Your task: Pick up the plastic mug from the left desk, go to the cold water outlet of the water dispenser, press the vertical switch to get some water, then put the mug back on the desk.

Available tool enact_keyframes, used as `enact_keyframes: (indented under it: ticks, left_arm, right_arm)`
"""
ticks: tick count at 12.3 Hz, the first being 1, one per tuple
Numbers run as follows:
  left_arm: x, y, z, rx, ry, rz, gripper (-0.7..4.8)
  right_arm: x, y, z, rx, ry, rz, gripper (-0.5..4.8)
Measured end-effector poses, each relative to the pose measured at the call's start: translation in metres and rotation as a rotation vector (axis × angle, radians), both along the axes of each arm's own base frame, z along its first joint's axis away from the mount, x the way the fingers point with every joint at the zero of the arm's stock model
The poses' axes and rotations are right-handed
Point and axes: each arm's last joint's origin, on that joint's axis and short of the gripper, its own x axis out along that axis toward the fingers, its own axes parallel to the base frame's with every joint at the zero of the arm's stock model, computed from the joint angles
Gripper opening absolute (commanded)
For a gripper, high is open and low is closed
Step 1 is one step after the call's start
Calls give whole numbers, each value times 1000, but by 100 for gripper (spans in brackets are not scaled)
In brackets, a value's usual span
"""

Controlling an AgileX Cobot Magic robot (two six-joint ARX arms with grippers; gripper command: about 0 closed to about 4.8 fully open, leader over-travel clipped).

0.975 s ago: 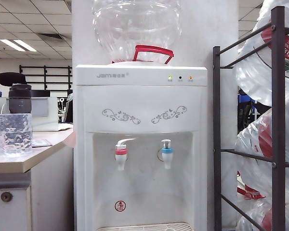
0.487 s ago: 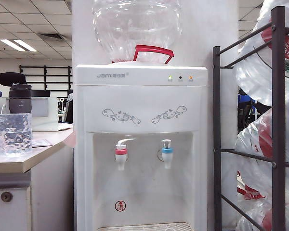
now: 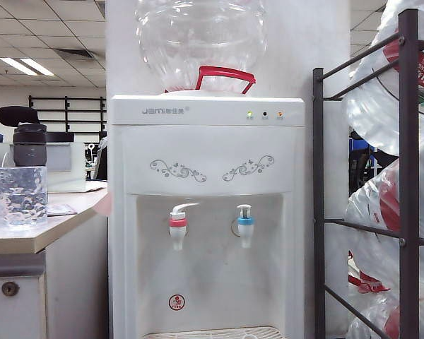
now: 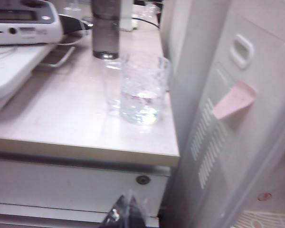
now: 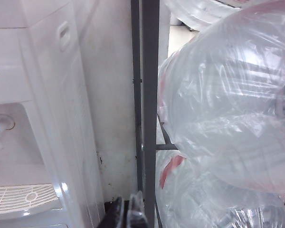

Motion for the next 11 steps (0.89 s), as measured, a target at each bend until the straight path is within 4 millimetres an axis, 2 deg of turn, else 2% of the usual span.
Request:
enact_keyframes:
  ticks: [3,11]
  left_arm:
    - [0,3,0,39,-3,-76,-5]
    - [0,3,0,63,-1,-85,-5]
  right_arm:
    - [0,0,0,0,0,-3,23]
    - [0,0,0,0,0,-3,23]
